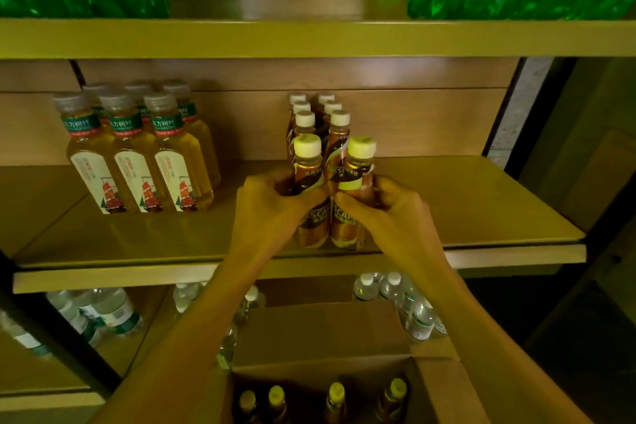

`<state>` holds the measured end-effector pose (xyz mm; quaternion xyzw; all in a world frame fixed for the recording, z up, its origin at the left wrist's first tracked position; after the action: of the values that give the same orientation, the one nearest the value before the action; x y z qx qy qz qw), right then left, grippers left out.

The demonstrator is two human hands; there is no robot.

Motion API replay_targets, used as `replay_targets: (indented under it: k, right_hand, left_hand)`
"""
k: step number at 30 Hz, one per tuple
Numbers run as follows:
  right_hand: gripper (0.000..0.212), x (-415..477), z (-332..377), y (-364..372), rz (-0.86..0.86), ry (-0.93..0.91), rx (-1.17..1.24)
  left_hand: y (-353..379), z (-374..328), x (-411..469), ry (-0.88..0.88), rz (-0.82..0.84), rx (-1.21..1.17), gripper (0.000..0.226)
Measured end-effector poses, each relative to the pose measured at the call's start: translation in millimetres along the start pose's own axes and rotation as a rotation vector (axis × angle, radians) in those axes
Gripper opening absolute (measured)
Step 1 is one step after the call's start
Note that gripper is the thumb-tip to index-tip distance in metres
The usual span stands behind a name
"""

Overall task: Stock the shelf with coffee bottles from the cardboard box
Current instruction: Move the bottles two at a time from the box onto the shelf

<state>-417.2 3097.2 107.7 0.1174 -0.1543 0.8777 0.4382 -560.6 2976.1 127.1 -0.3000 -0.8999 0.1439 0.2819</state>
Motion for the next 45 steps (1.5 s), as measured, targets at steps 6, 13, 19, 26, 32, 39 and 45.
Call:
replay_targets:
  k: [6, 13, 19, 26, 32, 39, 45]
  right_hand:
    - [0.039, 20, -23, 7, 0.029, 0.088, 0.031]
    - [0.053, 15, -33, 2, 0.055, 0.156, 0.078]
    - [0.072, -17, -31, 8, -0.187, 0.009, -0.222]
    - [0.068, -9, -39, 28, -0.205, -0.018, -0.308]
    - [0.066, 5, -48, 27, -0.113, 0.064, -0.199]
    - [0.063, 23, -51, 33, -0.110, 0.091, -0.200]
    - [0.063, 39, -49, 38, -0.128, 0.032, -0.231]
  left_hand:
    - [15, 19, 14, -0.054, 0.014, -0.017, 0.025]
    - [25, 38, 2, -0.117, 0.019, -0.082, 0.053]
    - [32, 40, -26, -0.106, -0.085, 0.101, 0.070]
    - [37, 33, -29, -0.062, -0.118, 0.180, 0.057]
    - [40, 35, -23, -0.079, -0.075, 0.182, 0.049]
    - [48, 41, -4, -0.114, -0.075, 0.211, 0.045]
    - [52, 48, 13, -0.112, -0.077, 0.232, 0.042]
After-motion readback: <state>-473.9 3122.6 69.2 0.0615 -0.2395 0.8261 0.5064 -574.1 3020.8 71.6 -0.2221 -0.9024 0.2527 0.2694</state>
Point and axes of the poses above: each hand's wrist, its own x-axis towards the middle knuckle, its own y-axis out of the palm, z = x × y, the point moved 3 cm from there along x, towards the middle knuckle, and after that the axes turned 11 degrees about x, right-handed, at the moved point
